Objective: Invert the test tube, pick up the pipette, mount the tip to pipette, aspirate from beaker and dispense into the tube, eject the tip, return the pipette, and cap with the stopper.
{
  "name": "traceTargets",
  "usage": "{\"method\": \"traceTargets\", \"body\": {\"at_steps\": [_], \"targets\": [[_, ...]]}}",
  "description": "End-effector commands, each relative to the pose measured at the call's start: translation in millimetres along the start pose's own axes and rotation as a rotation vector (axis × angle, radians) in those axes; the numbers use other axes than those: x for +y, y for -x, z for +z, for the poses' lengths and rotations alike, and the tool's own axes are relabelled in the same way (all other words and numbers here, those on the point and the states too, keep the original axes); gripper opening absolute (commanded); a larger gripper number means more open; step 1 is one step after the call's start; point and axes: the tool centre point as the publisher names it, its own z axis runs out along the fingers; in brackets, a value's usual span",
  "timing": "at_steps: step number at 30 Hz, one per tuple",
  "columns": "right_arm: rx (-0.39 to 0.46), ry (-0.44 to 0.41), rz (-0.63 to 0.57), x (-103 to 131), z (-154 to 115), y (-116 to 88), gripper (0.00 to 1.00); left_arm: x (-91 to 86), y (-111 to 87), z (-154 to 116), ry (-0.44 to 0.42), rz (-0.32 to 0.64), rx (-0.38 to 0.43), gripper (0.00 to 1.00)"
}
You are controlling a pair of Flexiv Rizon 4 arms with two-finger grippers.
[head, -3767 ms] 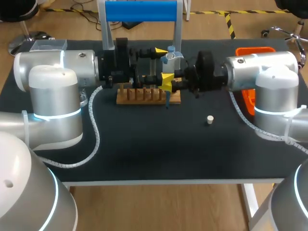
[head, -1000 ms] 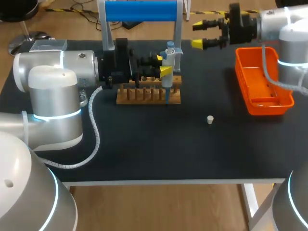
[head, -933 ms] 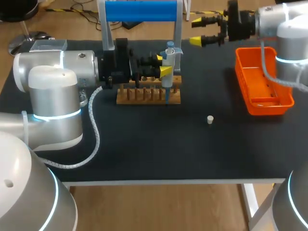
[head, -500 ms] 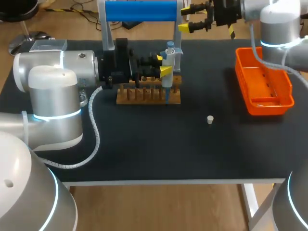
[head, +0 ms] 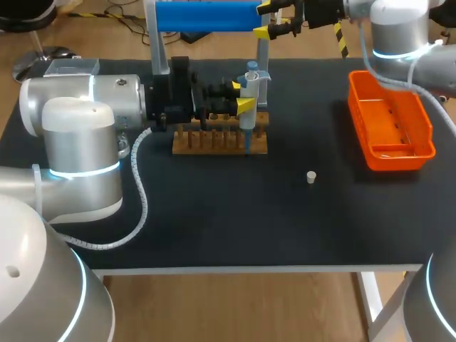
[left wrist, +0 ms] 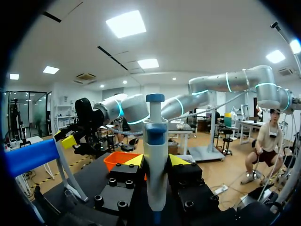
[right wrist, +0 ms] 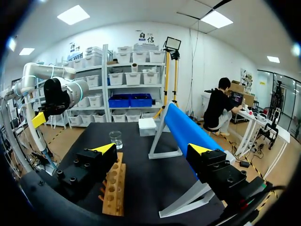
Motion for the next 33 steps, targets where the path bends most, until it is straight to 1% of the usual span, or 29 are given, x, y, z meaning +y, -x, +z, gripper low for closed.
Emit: {"method": "traceTargets", "body": {"at_steps": [1,20,23,25,26,27,33], "targets": [[0.004,-0.003,0.001,0.8,-0.8,1.0,1.0,0.5,0.7,0.7,-0.003,0.001,0.0,0.0],[0.004,-0.003,0.001,0.8,-0.8,1.0,1.0,0.5,0.7,0.7,-0.003,0.001,0.0,0.0],[0.004,-0.003,0.001,0.8,-0.8,1.0,1.0,5.0,8.7,-14.2,0.009,-0.015,-0.051,0.0],[0.004,-0.003,0.001,0.8,-0.8,1.0,1.0,7.0,14.4,-26.8,0.034,-0.025,-0.091,0.0],[0.004,-0.003,0.001,0.8,-0.8,1.0,1.0,7.9,17.4,-33.8,0.06,-0.027,-0.111,0.0],[0.004,-0.003,0.001,0.8,-0.8,1.0,1.0,9.4,20.8,-41.6,0.078,-0.034,-0.133,0.0],[0.004,-0.003,0.001,0.8,-0.8,1.0,1.0,11.3,39.7,-94.9,0.107,-0.051,-0.256,0.0]]}}
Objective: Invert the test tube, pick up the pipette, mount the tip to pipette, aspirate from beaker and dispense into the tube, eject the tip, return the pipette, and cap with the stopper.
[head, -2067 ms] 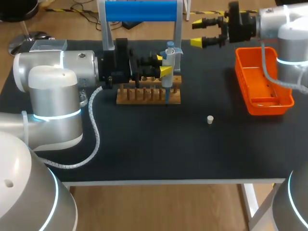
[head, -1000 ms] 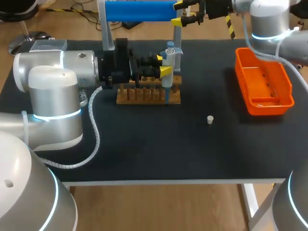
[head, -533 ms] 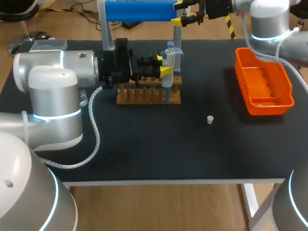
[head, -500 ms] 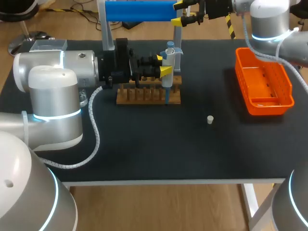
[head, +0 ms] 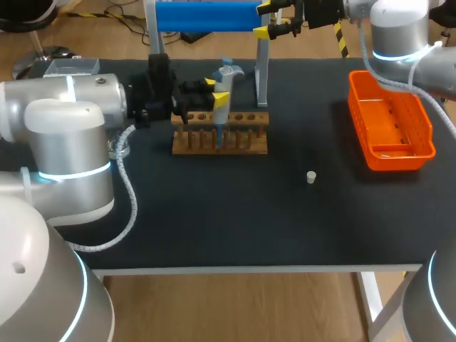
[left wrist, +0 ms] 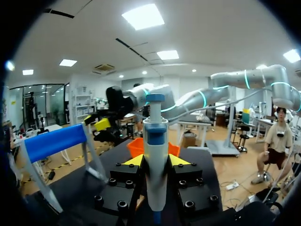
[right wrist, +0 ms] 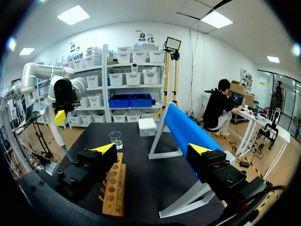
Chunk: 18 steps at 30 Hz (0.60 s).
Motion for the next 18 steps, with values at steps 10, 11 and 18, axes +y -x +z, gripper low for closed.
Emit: {"method": "traceTargets", "body": {"at_steps": [10,11,18], "targets": [[0.005,-0.005,0.001,1.0,-0.9,1.5,1.0,-16.7,51.6,-99.7,0.076,-0.022,-0.158,0.0],[0.005,-0.005,0.001,1.0,-0.9,1.5,1.0,-17.9,57.0,-102.6,0.082,-0.023,-0.16,0.0],[0.005,-0.005,0.001,1.0,-0.9,1.5,1.0,-25.0,93.1,-115.4,0.094,-0.037,-0.196,0.0]]}}
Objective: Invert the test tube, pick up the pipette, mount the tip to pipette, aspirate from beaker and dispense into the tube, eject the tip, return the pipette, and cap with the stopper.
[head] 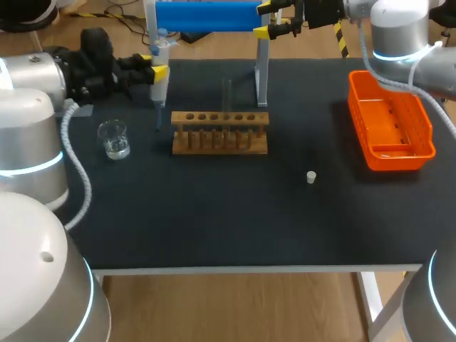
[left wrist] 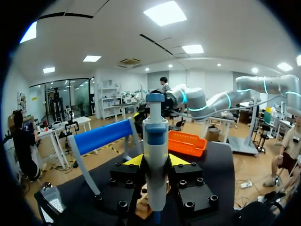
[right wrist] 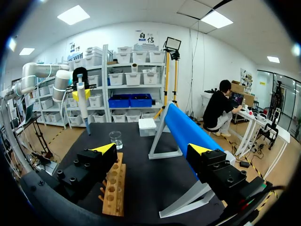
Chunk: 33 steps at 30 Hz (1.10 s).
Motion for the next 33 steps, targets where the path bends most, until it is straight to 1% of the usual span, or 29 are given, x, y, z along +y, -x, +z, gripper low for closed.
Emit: {"method": "traceTargets", "body": {"at_steps": [1,7,13,22,26,28,33], "targets": [[0.005,-0.005,0.001,1.0,-0.9,1.4,1.0,-8.5,21.7,-9.9,0.02,-0.01,0.022,0.0],[0.005,-0.005,0.001,1.0,-0.9,1.4,1.0,-18.7,52.9,-1.9,0.043,-0.032,-0.03,0.0],[0.005,-0.005,0.001,1.0,-0.9,1.4,1.0,-22.9,81.3,17.1,0.072,-0.068,-0.079,0.0],[0.005,-0.005,0.001,1.0,-0.9,1.4,1.0,-20.9,105.6,46.3,0.089,-0.117,-0.148,0.0],[0.005,-0.005,0.001,1.0,-0.9,1.4,1.0,-23.3,112.6,60.9,0.095,-0.132,-0.171,0.0],[0.005,-0.005,0.001,1.0,-0.9,1.4,1.0,-21.7,117.0,68.9,0.114,-0.14,-0.184,0.0],[0.005,-0.005,0.001,1.0,-0.9,1.4,1.0,-18.7,127.5,83.9,0.126,-0.16,-0.22,0.0]]}}
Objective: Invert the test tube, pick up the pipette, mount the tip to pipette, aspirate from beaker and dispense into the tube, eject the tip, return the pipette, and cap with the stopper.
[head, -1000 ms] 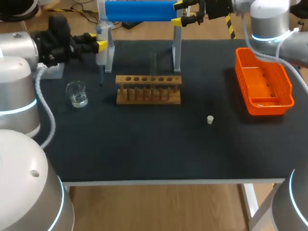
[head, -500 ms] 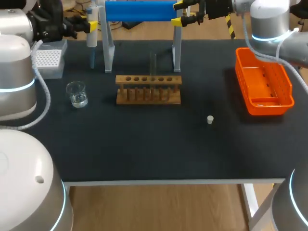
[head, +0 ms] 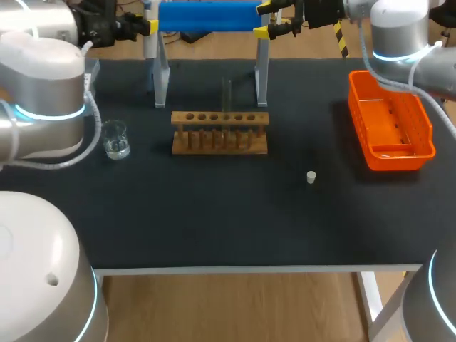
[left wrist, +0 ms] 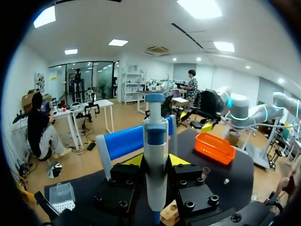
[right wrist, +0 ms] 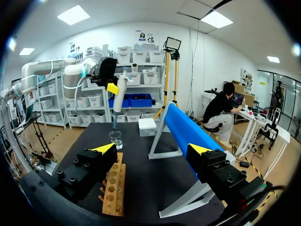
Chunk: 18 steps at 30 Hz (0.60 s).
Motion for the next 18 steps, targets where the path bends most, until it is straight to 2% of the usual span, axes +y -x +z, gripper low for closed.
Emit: {"method": "traceTargets", "body": {"at_steps": [1,5,12,18], "targets": [[0.005,-0.005,0.001,1.0,-1.0,1.3,1.0,-4.6,4.3,32.8,0.026,-0.004,-0.04,0.0],[0.005,-0.005,0.001,1.0,-1.0,1.3,1.0,-3.7,13.2,47.7,0.039,0.002,-0.067,0.0],[0.005,-0.005,0.001,1.0,-1.0,1.3,1.0,-2.7,30.5,67.8,0.051,-0.043,-0.157,0.0],[0.005,-0.005,0.001,1.0,-1.0,1.3,1.0,-5.0,40.2,82.6,0.051,-0.063,-0.186,0.0]]}}
